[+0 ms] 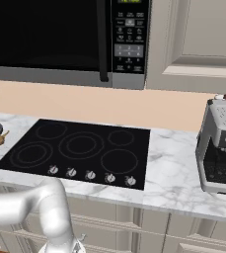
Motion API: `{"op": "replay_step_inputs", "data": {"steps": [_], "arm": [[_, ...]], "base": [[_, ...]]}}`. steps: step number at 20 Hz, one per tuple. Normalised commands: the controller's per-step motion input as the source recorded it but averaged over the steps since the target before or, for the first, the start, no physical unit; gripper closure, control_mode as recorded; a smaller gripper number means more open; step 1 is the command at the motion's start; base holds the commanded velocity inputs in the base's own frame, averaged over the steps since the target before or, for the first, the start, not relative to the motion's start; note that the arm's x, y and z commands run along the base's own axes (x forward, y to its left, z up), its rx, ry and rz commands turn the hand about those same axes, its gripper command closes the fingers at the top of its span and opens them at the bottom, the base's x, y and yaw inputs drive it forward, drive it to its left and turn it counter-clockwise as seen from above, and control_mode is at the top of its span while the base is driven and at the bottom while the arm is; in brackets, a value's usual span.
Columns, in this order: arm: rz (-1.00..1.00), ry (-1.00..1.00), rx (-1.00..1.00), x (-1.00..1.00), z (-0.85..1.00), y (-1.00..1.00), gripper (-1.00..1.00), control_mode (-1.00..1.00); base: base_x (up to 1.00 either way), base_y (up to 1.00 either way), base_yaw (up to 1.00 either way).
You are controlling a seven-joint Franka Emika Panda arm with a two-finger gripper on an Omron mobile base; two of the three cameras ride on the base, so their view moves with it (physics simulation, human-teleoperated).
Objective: Place the pan on the center burner on the stove. Then place the tomato and the onion in the pan and turn on the center burner.
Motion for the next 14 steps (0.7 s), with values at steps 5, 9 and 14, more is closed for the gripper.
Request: {"op": "replay_step_inputs", "data": {"steps": [5,9,14], "arm": [[-0.03,0.03,0.00,0.19,-0.15,0.20,-1.00,-1.00],[-0.03,0.04,-0.04,0.12,-0.19,0.24,-1.00,-1.00],[-0.04,0.03,-0.11,0.02,-0.29,0.21,-1.00,-1.00]], "base": [[0.00,0.00,0.00],[0.00,0.00,0.00],[0.00,0.00,0.00]]}}
